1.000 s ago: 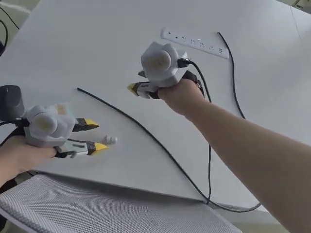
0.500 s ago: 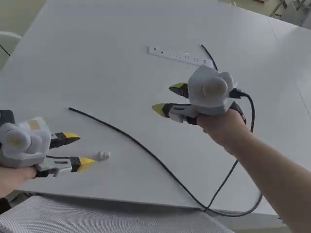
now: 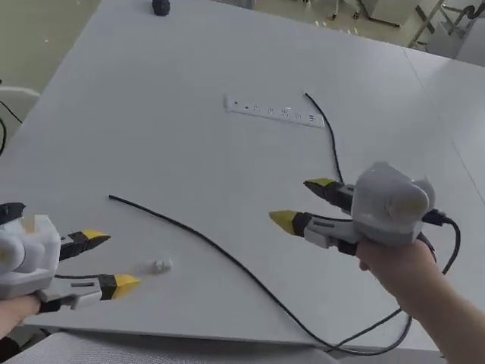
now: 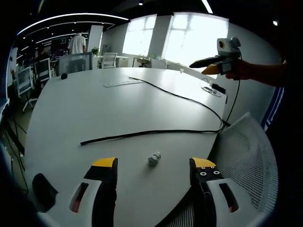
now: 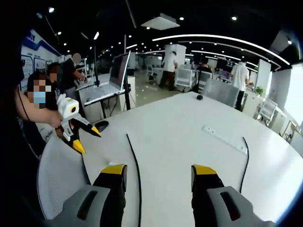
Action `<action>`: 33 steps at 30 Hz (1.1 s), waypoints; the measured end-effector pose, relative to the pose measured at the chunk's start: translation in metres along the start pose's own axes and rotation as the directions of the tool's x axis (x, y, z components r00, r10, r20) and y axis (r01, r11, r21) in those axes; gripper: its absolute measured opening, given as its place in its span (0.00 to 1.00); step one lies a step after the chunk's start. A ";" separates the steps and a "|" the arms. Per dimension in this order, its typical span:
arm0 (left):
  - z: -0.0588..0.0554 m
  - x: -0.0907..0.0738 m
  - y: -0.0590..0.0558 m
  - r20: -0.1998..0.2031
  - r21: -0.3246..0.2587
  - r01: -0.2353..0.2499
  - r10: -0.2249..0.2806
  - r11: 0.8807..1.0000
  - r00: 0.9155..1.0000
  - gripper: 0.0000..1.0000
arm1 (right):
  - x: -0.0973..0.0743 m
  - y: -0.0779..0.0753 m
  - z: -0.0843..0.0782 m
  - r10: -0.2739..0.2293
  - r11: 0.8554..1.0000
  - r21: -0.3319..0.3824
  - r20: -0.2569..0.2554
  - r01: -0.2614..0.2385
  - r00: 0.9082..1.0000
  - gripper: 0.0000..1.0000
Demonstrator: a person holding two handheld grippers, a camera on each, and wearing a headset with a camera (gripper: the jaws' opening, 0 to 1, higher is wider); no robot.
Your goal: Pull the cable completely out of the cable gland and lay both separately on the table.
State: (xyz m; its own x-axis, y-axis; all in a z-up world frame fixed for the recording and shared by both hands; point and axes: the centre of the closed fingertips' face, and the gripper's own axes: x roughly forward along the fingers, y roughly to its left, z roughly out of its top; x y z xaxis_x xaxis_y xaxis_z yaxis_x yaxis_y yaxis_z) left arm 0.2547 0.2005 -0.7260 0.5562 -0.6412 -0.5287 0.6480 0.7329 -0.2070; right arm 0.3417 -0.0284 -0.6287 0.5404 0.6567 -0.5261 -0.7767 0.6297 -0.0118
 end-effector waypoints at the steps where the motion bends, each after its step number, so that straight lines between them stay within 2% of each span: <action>1: -0.001 -0.003 0.001 -0.003 -0.001 -0.007 0.007 1.000 1.000 0.64 | -0.003 0.000 -0.004 0.000 1.000 0.013 0.002 0.000 1.000 0.57; 2: -0.001 -0.008 0.002 -0.003 -0.015 -0.018 0.018 1.000 1.000 0.66 | -0.009 0.001 -0.012 0.001 0.999 0.046 0.000 -0.001 1.000 0.58; 4: 0.003 -0.017 0.002 0.021 -0.035 -0.027 0.027 0.999 0.999 0.68 | -0.018 0.002 -0.025 -0.003 0.997 0.080 -0.003 0.003 1.000 0.58; 7: 0.001 -0.025 0.004 0.011 -0.025 -0.045 0.045 0.999 0.999 0.71 | -0.028 0.005 -0.042 -0.004 0.994 0.113 -0.013 0.006 1.000 0.62; 12: -0.003 -0.035 0.007 -0.005 -0.043 -0.061 0.061 0.997 0.998 0.77 | -0.042 0.008 -0.064 -0.018 0.984 0.177 -0.008 0.020 1.000 0.70; 14: -0.002 -0.037 0.007 -0.003 -0.039 -0.070 0.070 0.997 0.998 0.79 | -0.046 0.014 -0.074 -0.012 0.983 0.182 -0.025 0.017 1.000 0.72; 16: -0.002 -0.037 0.006 -0.003 -0.043 -0.071 0.071 0.997 0.997 0.81 | -0.048 0.017 -0.089 -0.008 0.985 0.170 -0.069 0.019 0.998 0.74; 19: -0.002 -0.037 0.003 -0.004 -0.038 -0.069 0.069 0.997 0.998 0.84 | -0.051 0.023 -0.095 0.001 0.979 0.203 -0.059 0.011 0.998 0.80; 22: -0.003 -0.037 0.001 -0.011 -0.039 -0.067 0.067 0.997 0.998 0.87 | -0.052 0.032 -0.103 0.022 0.979 0.203 -0.071 -0.007 0.997 0.85; 25: -0.005 -0.037 -0.001 -0.018 -0.035 -0.063 0.062 0.997 0.998 0.88 | -0.053 0.039 -0.120 0.045 0.982 0.188 -0.137 -0.018 0.990 0.90; 26: -0.006 -0.037 -0.001 -0.023 -0.033 -0.065 0.064 0.997 0.998 0.89 | -0.053 0.040 -0.124 0.049 0.980 0.198 -0.142 -0.020 0.989 0.91; 30: -0.005 -0.037 -0.002 -0.023 -0.036 -0.064 0.063 0.997 0.998 0.92 | -0.055 0.043 -0.128 0.052 0.977 0.212 -0.147 -0.019 0.988 0.99; 33: -0.005 -0.037 -0.005 -0.028 -0.035 -0.048 0.047 0.998 0.998 0.93 | -0.055 0.044 -0.129 0.047 0.979 0.205 -0.149 -0.016 0.988 0.99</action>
State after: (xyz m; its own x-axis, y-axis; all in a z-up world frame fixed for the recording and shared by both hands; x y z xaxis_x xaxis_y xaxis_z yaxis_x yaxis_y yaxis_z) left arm 0.2281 0.2215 -0.7091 0.5713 -0.5991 -0.5609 0.6019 0.7705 -0.2099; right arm 0.2361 -0.0904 -0.7099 0.4485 0.6164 -0.6472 -0.7024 0.6909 0.1712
